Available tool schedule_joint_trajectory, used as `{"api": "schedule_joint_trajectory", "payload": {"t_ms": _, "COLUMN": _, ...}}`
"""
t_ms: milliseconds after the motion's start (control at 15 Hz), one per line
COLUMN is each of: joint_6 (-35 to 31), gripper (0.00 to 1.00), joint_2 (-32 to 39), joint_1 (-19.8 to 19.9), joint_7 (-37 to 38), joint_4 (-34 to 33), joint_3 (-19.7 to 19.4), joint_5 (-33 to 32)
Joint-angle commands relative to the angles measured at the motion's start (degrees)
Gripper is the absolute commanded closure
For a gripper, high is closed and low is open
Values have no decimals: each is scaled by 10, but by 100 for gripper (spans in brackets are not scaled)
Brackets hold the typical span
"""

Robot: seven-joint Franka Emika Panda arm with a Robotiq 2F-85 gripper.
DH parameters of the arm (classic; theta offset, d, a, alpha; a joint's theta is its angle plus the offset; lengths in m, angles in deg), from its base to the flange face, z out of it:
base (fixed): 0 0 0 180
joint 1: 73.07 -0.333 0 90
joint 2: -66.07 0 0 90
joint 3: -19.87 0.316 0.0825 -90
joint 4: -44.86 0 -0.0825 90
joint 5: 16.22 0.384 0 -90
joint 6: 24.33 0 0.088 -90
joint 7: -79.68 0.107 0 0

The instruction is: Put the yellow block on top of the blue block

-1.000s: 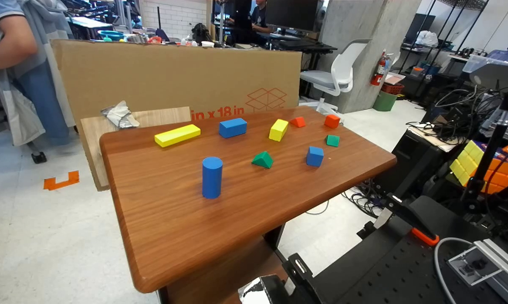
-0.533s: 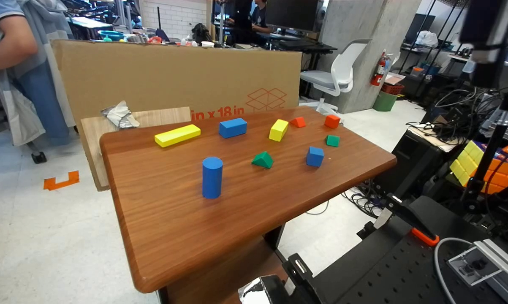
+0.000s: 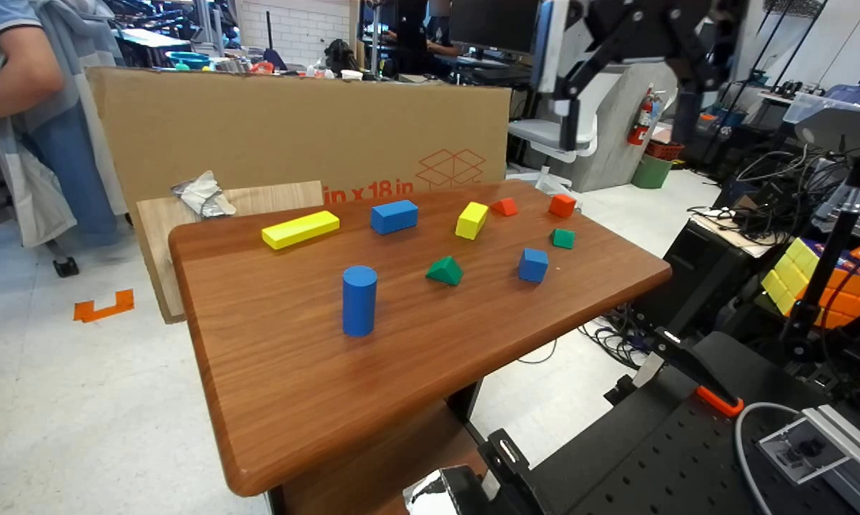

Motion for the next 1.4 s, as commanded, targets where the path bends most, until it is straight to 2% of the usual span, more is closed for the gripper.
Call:
{"api": "schedule_joint_trajectory", "payload": {"t_ms": 0, "joint_6": -22, "gripper": 0, "joint_2": 93, "joint_1": -31, "joint_7": 73, "joint_4": -85, "joint_3": -12, "joint_5": 21}}
{"api": "schedule_joint_trajectory", "payload": {"t_ms": 533, "joint_6": -96, "gripper": 0, "joint_2": 223, "joint_1": -90, "joint_7": 156, "joint_4": -222, "joint_3": -13, "joint_5": 149}}
{"api": "schedule_joint_trajectory", "payload": {"t_ms": 800, "joint_6": -146, "gripper": 0, "joint_2": 284, "joint_1": -120, "joint_7": 210, "joint_4": -287, "joint_3": -29, "joint_5": 138}}
{"api": "schedule_joint_trajectory", "payload": {"t_ms": 1333, "joint_6": -156, "gripper": 0, "joint_2": 415, "joint_1": -172, "joint_7": 288, "joint_4": -427, "joint_3": -69, "joint_5": 109}}
